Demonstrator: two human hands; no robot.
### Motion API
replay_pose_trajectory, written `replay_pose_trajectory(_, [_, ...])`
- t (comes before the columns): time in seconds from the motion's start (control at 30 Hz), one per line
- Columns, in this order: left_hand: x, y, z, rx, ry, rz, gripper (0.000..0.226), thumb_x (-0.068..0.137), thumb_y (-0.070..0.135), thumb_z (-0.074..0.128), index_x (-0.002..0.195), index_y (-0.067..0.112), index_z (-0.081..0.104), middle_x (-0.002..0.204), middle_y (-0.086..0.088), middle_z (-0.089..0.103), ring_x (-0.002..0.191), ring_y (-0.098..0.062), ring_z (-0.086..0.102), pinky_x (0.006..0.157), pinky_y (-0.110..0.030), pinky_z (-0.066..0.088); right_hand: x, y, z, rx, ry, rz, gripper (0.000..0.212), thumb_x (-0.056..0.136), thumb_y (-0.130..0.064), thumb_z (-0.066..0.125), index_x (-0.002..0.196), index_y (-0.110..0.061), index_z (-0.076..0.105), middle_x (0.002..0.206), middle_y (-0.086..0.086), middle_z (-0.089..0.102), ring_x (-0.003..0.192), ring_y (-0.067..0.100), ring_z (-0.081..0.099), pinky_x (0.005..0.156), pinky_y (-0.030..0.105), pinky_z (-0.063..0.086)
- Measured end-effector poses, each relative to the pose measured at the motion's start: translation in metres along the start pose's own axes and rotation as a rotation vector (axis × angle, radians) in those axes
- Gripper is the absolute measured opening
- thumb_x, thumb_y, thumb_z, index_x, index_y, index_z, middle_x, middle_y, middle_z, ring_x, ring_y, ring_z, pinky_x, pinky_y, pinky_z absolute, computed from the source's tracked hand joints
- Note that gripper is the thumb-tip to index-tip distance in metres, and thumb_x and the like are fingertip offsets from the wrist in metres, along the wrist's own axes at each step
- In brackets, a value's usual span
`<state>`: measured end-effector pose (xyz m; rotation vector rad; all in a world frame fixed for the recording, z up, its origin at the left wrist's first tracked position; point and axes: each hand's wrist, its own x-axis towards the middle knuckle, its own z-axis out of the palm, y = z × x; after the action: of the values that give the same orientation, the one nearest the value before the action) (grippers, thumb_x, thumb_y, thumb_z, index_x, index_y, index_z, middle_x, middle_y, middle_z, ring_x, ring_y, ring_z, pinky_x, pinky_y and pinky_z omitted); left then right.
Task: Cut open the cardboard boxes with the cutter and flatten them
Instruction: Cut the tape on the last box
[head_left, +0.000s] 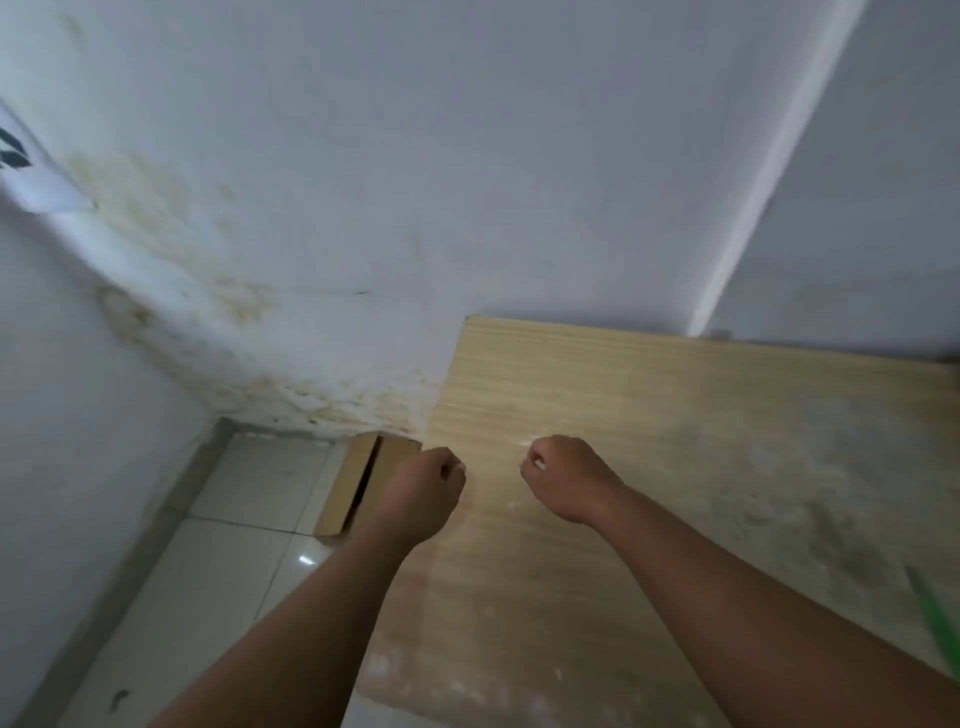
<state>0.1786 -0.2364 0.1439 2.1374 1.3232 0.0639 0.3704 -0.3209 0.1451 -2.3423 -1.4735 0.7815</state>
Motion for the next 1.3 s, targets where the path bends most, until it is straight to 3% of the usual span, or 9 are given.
replay_pose_trajectory(0.13, [0.021,-0.056,-0.03,-0.058,0.058,-0.088,0.026,0.106,0.03,0.05,0.09,0.015,0.064,0.078,-0.006,0.067,0.074,-0.027,0.064,0.062,-0.036,0.05,0.05,-0.051,0.019,-0.011,0.034,-0.076,0.025,0.092,-0.032,0.046,0.088,-0.017,0.065,0.098,0.005,0.065,0.09,0.027,0.06,0.08,0.038,0.051])
replay_pose_trajectory(0.23, [0.025,-0.099,-0.049,-0.086,0.09,-0.169,0.024,0.105,0.031,0.051,0.091,0.017,0.065,0.081,-0.002,0.067,0.077,-0.021,0.064,0.072,-0.039,0.055,0.079,-0.094,0.04,-0.034,-0.024,-0.144,0.025,0.094,-0.031,0.044,0.09,-0.016,0.064,0.097,0.006,0.06,0.089,0.029,0.058,0.08,0.04,0.051])
replay_pose_trajectory(0.37, [0.041,-0.162,-0.066,-0.132,0.079,-0.243,0.021,0.104,0.028,0.053,0.093,0.015,0.066,0.085,0.001,0.067,0.077,-0.015,0.063,0.064,-0.027,0.049,0.107,-0.143,0.078,-0.061,-0.117,-0.152,0.029,0.098,-0.033,0.041,0.092,-0.014,0.062,0.096,0.005,0.058,0.084,0.025,0.057,0.081,0.041,0.053])
replay_pose_trajectory(0.53, [0.088,-0.25,-0.085,-0.129,-0.003,-0.201,0.017,0.104,0.029,0.054,0.104,0.018,0.068,0.096,0.001,0.07,0.081,-0.01,0.062,0.069,-0.024,0.048,0.147,-0.187,0.143,-0.08,-0.17,-0.01,0.035,0.1,-0.036,0.041,0.116,-0.013,0.063,0.121,0.008,0.061,0.105,0.026,0.059,0.09,0.037,0.051])
replay_pose_trajectory(0.63, [0.121,-0.306,-0.103,-0.134,-0.104,-0.142,0.024,0.105,0.028,0.053,0.12,0.016,0.066,0.105,-0.002,0.072,0.086,-0.012,0.064,0.067,-0.023,0.047,0.179,-0.212,0.184,-0.117,-0.215,0.106,0.046,0.103,-0.039,0.039,0.137,-0.012,0.052,0.14,0.011,0.052,0.125,0.028,0.051,0.101,0.038,0.046])
replay_pose_trajectory(0.87, [0.177,-0.416,-0.13,-0.106,-0.259,-0.129,0.032,0.106,0.028,0.052,0.134,0.016,0.059,0.109,-0.002,0.071,0.082,-0.01,0.064,0.065,-0.023,0.047,0.22,-0.257,0.273,-0.013,-0.352,0.325,0.057,0.102,-0.041,0.037,0.153,-0.016,0.033,0.15,0.014,0.04,0.134,0.03,0.044,0.106,0.039,0.042])
replay_pose_trajectory(0.97, [0.202,-0.454,-0.103,-0.088,-0.298,-0.162,0.033,0.106,0.029,0.053,0.136,0.016,0.058,0.112,-0.004,0.071,0.085,-0.012,0.064,0.066,-0.023,0.046,0.242,-0.25,0.316,0.016,-0.385,0.365,0.059,0.102,-0.041,0.038,0.156,-0.019,0.027,0.153,0.013,0.036,0.136,0.03,0.041,0.107,0.039,0.041])
replay_pose_trajectory(1.07, [0.226,-0.492,-0.052,-0.092,-0.343,-0.18,0.037,0.105,0.029,0.054,0.14,0.016,0.055,0.121,-0.005,0.069,0.099,-0.018,0.066,0.083,-0.031,0.056,0.271,-0.229,0.37,0.036,-0.385,0.383,0.063,0.102,-0.042,0.038,0.159,-0.022,0.02,0.153,0.012,0.033,0.136,0.029,0.041,0.106,0.04,0.043])
replay_pose_trajectory(1.3, [0.273,-0.603,0.095,-0.044,-0.384,-0.22,0.051,0.105,0.031,0.057,0.152,0.015,0.044,0.143,-0.014,0.056,0.129,-0.027,0.055,0.104,-0.032,0.042,0.32,-0.142,0.535,0.007,-0.458,0.405,0.07,0.099,-0.044,0.043,0.159,-0.032,0.008,0.159,0.013,0.02,0.143,0.032,0.029,0.11,0.047,0.039])
